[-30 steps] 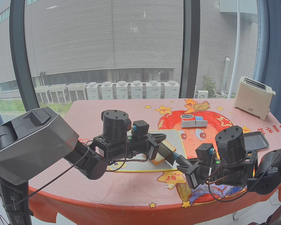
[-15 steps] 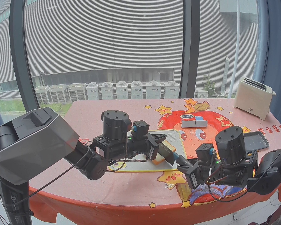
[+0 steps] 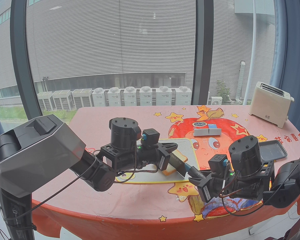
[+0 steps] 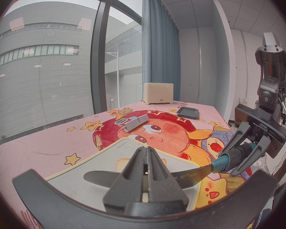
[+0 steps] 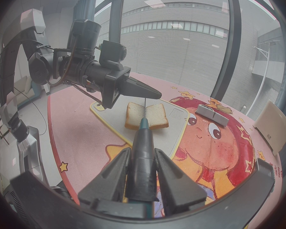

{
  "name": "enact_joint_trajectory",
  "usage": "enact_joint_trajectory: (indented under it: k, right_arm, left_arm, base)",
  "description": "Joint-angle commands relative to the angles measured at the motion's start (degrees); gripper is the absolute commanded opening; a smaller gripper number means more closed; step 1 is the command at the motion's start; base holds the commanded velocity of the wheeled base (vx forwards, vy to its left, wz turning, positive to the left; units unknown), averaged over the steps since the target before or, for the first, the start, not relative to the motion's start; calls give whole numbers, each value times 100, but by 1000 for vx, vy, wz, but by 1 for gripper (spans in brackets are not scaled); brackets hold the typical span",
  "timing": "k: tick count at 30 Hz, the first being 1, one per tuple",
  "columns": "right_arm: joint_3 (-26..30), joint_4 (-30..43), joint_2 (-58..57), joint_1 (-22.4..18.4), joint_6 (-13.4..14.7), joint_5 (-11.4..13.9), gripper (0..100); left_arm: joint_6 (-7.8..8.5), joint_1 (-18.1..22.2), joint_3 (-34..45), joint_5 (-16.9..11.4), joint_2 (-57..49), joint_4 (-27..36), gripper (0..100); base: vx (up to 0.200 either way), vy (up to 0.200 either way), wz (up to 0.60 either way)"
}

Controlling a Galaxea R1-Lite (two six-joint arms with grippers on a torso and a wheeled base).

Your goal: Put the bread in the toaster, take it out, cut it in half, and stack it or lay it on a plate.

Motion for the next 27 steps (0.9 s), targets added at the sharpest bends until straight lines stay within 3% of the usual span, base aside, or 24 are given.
enact_joint_trajectory:
  k: [1, 27]
  right_arm:
    - [-11, -17, 18, 3, -1, -1, 0]
    - [-19, 19, 27, -59, -19, -1, 0]
  left_arm:
    - [-7, -2, 26, -1, 0, -8, 0]
    - [-16, -11, -27, 17, -17, -8, 0]
  base:
    - [0, 0, 0]
    - [0, 0, 0]
